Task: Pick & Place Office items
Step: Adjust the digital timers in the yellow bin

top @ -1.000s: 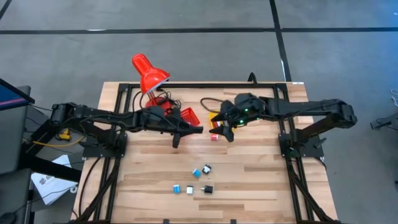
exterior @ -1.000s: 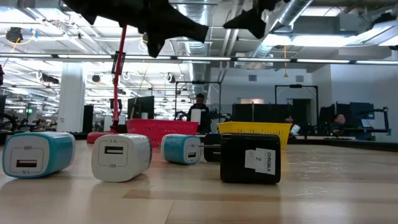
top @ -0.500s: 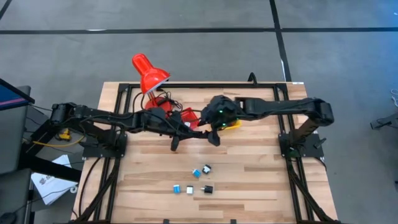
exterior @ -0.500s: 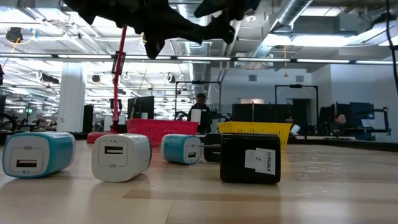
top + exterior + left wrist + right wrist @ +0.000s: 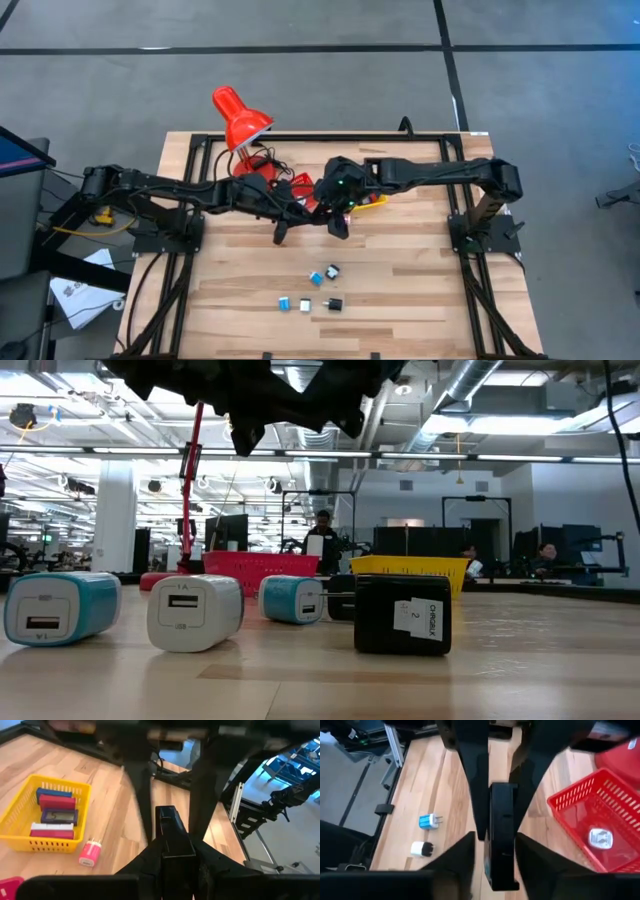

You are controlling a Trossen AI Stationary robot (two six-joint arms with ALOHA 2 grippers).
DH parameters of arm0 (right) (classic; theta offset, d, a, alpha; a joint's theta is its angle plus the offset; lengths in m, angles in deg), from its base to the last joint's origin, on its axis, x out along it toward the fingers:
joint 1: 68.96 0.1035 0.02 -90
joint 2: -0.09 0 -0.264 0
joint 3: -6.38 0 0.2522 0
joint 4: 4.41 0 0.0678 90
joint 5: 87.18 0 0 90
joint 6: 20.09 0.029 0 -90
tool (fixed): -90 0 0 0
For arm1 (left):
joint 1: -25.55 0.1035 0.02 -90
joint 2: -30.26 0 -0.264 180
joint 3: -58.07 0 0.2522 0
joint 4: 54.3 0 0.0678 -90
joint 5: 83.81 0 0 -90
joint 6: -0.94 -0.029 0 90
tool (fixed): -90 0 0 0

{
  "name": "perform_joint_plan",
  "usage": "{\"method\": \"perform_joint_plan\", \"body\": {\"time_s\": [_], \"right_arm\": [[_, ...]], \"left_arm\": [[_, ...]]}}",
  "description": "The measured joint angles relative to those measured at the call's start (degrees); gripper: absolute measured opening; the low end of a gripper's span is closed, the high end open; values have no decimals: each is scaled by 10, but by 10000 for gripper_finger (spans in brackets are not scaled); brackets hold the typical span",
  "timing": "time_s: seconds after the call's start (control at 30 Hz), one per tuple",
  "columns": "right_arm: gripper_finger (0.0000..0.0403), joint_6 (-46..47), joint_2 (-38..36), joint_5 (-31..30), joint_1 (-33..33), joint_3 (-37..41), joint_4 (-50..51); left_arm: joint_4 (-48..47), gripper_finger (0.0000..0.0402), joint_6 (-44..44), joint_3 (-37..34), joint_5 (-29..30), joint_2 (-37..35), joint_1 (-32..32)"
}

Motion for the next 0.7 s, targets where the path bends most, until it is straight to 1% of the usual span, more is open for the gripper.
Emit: {"method": "perform_joint_plan", "body": {"time_s": [0.13,0.2,0.47,0.6,0.7], "right_arm": [[69,-6,0,5,-1,-1,4],[48,-15,0,14,-1,-1,8],[46,-10,-1,13,-5,-1,20],[48,7,-1,13,-5,-1,20],[48,21,-3,13,-5,0,32]], "left_arm": [[-3,54,-2,0,-4,0,0],[-2,53,-3,0,-5,0,-1],[-1,87,-12,0,4,0,0],[-1,95,-16,0,5,0,0],[-2,114,-16,0,7,-2,1]]}}
